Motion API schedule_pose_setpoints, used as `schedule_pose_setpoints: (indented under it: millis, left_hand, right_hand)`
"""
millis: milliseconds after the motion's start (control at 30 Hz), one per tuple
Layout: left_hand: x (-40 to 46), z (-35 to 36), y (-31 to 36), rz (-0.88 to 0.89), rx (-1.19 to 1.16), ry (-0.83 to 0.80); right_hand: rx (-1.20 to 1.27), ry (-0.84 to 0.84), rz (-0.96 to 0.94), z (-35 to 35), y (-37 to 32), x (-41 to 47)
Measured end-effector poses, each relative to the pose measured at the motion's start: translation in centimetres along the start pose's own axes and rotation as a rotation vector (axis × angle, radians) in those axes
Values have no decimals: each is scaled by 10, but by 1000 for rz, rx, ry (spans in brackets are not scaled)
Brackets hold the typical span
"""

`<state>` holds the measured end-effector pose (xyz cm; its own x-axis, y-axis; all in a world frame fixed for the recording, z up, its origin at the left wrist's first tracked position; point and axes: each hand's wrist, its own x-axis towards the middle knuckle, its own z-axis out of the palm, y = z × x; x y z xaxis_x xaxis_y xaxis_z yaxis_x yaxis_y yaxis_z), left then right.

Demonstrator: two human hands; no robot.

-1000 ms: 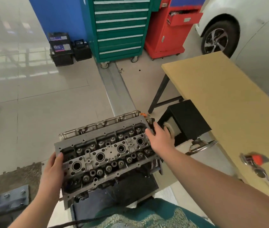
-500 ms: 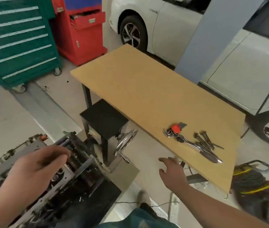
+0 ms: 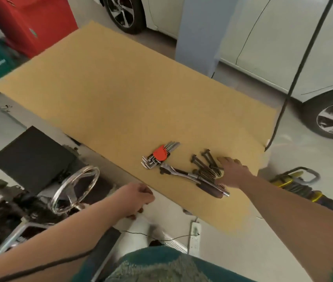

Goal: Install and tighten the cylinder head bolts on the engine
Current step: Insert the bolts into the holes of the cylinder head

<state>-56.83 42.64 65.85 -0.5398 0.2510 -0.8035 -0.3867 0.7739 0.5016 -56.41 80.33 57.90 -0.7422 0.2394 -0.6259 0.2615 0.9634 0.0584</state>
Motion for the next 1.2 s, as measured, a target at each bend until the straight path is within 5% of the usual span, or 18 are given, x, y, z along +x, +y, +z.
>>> schedule_pose_setpoints:
  millis: [333,1200]
  left_hand:
    - [32,47,18,-143,-56,-7]
    - [12,55,34,-132,-159,91]
  right_hand:
    - [76,70,-138,14,-26,30]
    - [49,264,-176,19,-33,44]
